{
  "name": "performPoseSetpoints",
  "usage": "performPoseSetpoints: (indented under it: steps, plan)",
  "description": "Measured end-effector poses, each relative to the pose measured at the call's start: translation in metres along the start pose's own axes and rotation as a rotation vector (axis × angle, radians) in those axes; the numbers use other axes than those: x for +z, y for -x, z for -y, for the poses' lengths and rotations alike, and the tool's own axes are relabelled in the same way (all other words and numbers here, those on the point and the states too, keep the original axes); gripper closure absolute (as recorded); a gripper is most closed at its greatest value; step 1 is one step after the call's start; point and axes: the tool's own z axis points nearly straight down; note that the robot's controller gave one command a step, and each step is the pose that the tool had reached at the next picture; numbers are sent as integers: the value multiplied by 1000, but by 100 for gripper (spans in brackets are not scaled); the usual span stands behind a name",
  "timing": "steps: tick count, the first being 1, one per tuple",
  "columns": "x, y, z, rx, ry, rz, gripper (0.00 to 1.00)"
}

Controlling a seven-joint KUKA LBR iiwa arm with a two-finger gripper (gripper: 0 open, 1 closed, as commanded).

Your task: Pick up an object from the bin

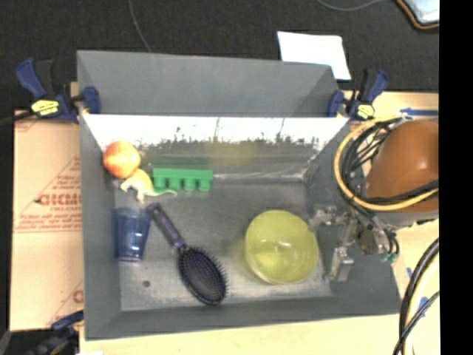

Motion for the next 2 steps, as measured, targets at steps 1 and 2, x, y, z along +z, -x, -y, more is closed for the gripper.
performPoseSetpoints:
  steps: [1,2]
  plan:
    - [0,0,0,0,0,0,0]
    - [44,21,1,-339,0,-1,0]
